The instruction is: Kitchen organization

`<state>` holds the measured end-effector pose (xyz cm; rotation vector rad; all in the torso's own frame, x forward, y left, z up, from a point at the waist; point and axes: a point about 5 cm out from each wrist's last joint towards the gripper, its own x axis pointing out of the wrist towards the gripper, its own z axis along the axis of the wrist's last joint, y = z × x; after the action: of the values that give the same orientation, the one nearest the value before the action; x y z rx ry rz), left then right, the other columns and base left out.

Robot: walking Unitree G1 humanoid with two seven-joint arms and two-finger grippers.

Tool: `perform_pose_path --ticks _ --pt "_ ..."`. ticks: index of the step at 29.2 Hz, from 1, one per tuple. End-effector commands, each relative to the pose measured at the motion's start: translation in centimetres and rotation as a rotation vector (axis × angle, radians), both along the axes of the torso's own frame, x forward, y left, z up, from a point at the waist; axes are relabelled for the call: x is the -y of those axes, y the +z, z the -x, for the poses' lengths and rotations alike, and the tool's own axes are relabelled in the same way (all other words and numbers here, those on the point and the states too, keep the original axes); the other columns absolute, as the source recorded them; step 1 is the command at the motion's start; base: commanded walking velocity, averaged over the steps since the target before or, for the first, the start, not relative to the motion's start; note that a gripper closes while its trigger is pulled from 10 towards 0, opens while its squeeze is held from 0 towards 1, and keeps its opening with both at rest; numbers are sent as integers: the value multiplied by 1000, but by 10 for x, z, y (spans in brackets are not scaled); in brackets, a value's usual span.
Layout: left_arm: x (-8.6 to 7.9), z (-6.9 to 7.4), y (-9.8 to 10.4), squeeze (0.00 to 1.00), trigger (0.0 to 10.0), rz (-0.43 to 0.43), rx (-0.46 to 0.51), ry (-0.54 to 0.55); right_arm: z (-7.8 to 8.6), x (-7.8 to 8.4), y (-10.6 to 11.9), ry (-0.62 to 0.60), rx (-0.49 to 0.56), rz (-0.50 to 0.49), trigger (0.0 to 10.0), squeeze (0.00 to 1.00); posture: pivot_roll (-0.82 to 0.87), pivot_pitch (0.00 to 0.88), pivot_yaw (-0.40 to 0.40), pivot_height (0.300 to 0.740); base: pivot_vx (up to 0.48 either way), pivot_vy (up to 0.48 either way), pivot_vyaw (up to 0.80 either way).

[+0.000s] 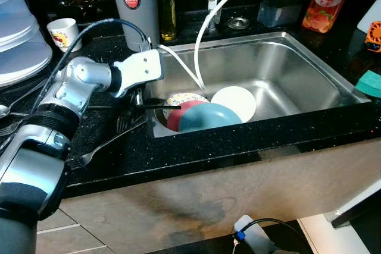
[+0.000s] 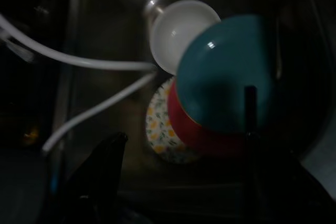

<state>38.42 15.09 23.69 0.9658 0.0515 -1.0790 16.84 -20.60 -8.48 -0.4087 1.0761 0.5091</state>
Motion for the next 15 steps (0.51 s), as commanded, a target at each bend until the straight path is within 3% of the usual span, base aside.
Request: perform_pose_path --ticks 1,7,15 --pt "1 -1 -6 0 10000 -55 -15 -5 4 -1 -2 -3 -6 -6 10000 0 5 9 34 740 0 0 0" --pt "-5 -4 -13 0 10000 -105 -13 26 4 -2 -2 -5 -5 -8 10000 0 1 10 38 740 0 0 0" --pt "-9 -10 -11 0 10000 -136 81 97 5 -1 -2 -7 -4 -8 10000 0 -5 7 37 740 0 0 0"
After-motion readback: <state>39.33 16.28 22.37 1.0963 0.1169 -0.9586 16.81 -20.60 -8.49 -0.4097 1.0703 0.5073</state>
